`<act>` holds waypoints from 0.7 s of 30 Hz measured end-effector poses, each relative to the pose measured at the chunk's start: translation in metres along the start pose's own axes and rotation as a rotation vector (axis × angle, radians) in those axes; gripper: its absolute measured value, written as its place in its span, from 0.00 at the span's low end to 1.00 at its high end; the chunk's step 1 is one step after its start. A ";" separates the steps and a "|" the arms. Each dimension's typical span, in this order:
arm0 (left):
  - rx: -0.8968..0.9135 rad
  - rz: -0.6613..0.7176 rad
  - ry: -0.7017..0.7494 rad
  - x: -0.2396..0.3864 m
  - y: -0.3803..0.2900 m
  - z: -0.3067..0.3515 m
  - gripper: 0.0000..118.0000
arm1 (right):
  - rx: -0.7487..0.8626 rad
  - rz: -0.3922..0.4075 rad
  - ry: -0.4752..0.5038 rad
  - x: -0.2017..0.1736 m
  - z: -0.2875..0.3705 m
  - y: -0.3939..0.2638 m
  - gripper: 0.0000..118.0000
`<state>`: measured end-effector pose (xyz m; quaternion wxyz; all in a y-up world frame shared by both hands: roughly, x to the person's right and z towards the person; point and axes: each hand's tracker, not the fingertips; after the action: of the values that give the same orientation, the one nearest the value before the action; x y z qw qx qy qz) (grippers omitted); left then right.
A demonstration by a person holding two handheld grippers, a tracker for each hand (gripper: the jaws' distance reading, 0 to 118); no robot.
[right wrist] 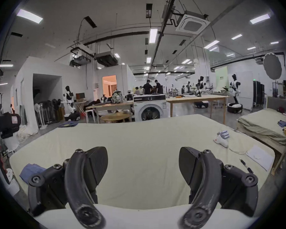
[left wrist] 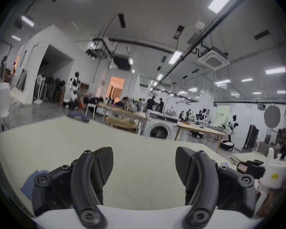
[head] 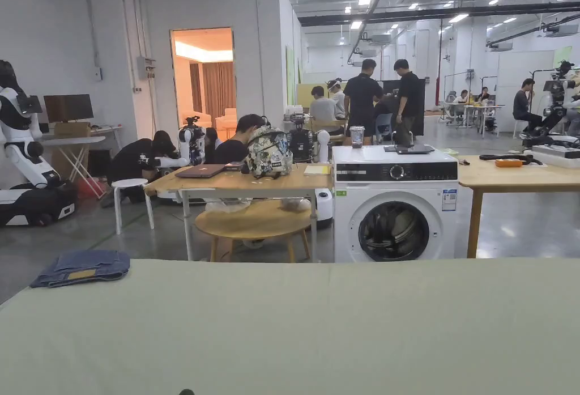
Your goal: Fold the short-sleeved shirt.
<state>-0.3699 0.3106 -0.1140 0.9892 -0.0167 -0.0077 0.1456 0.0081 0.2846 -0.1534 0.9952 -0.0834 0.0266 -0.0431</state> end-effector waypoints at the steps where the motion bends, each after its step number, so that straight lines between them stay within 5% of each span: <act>1: -0.061 0.019 0.013 -0.002 0.001 -0.006 0.66 | -0.016 -0.004 -0.018 -0.002 -0.002 0.003 0.77; 3: -0.166 0.039 -0.019 -0.006 0.002 -0.017 0.66 | -0.047 -0.002 -0.061 -0.010 -0.003 0.008 0.77; 8: -0.112 0.026 -0.045 0.004 0.009 -0.016 0.70 | -0.067 0.055 -0.083 -0.024 -0.006 0.012 0.77; 14: -0.143 -0.112 -0.048 0.022 0.009 -0.014 0.70 | -0.180 -0.090 0.009 -0.023 -0.013 0.010 0.77; 21: -0.180 -0.109 -0.071 0.024 0.003 -0.012 0.70 | -0.198 -0.121 0.009 -0.018 -0.014 0.011 0.77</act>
<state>-0.3473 0.3204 -0.1261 0.9892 -0.0998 -0.0568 0.0909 -0.0098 0.2945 -0.1682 0.9775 -0.1826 0.0304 -0.1007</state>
